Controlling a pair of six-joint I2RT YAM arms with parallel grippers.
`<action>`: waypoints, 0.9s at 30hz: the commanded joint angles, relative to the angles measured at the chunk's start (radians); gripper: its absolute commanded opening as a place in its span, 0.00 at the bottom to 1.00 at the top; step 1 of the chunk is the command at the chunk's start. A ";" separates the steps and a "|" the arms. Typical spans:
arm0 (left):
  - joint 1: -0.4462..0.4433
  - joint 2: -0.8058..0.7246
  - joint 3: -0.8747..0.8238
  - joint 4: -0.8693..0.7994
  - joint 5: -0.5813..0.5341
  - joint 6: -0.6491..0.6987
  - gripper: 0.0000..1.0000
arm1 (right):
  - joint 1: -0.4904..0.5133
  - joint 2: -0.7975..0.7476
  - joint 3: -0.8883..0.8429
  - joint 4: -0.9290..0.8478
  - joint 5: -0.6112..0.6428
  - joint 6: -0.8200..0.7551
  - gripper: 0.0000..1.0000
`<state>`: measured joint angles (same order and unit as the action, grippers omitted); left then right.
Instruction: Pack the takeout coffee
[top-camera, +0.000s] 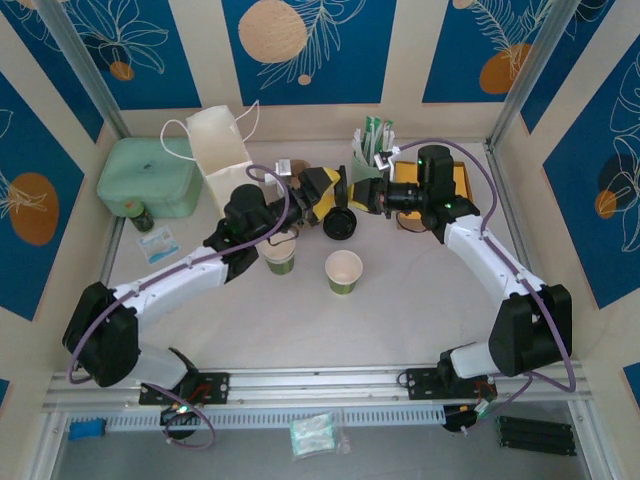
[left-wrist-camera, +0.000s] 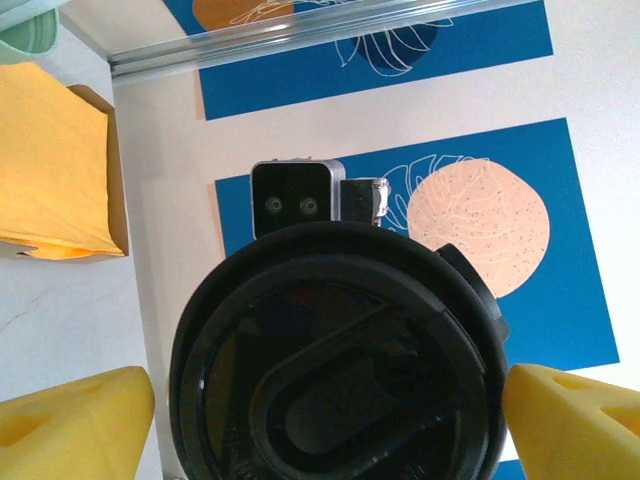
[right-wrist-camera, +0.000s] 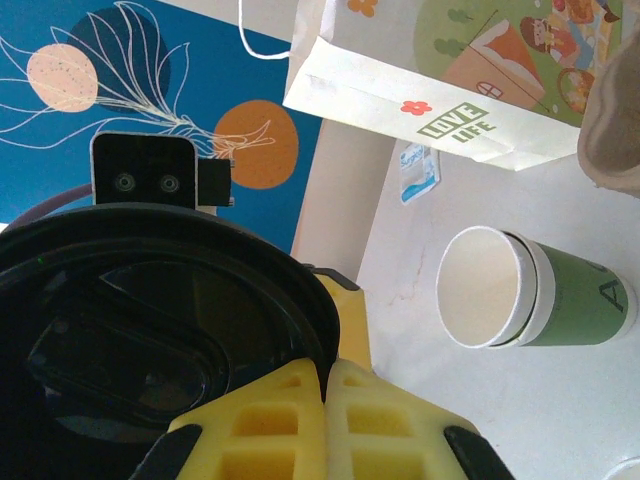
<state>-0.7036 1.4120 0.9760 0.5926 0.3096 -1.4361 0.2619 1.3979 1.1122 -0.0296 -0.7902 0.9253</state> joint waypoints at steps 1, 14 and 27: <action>-0.008 0.016 0.035 0.046 -0.006 -0.010 0.90 | 0.007 0.006 -0.014 0.002 -0.027 0.006 0.00; -0.010 0.031 0.036 0.070 -0.006 -0.024 0.80 | 0.013 0.010 -0.018 -0.004 -0.023 0.001 0.00; -0.011 0.034 0.033 0.085 -0.004 -0.031 0.79 | 0.022 0.013 -0.019 -0.001 -0.017 0.002 0.00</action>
<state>-0.7055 1.4418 0.9787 0.6285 0.3096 -1.4616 0.2741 1.4048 1.1038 -0.0299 -0.7895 0.9253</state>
